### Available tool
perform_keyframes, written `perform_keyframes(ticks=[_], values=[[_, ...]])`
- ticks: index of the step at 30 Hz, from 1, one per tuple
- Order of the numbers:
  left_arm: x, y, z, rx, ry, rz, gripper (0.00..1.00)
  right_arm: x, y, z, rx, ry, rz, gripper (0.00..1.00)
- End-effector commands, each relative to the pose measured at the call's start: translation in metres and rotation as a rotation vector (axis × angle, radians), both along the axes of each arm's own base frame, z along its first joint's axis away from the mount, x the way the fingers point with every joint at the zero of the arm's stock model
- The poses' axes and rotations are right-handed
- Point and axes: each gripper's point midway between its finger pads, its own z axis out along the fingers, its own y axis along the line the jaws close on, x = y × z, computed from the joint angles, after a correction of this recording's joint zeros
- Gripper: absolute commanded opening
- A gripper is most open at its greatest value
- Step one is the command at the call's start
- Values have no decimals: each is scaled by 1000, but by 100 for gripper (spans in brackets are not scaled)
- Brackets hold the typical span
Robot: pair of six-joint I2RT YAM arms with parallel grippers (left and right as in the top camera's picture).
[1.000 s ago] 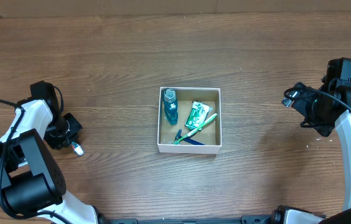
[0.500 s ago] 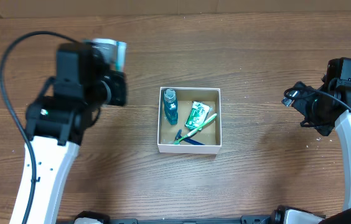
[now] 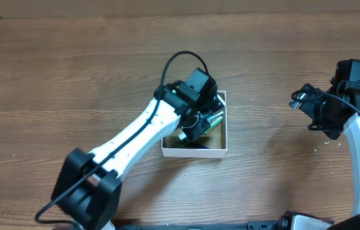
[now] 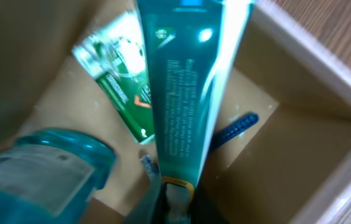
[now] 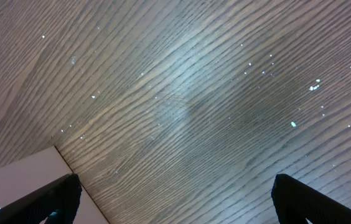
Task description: Pack container
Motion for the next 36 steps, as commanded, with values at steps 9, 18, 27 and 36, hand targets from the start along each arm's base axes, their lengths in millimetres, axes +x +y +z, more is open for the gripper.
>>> perform_keyframes(ticks=[9, 18, 27, 36], values=[[2, 10, 69, -2, -64, 48, 43, 0, -1, 3, -1, -11, -3, 100], [47, 145, 198, -131, -355, 779, 75, 30, 54, 13, -62, -122, 271, 100], [74, 271, 186, -144, -315, 1277, 100, 95, 112, 61, -146, -473, 506, 100], [38, 283, 223, -154, -409, 1225, 100, 51, 107, 99, -141, -513, 486, 100]])
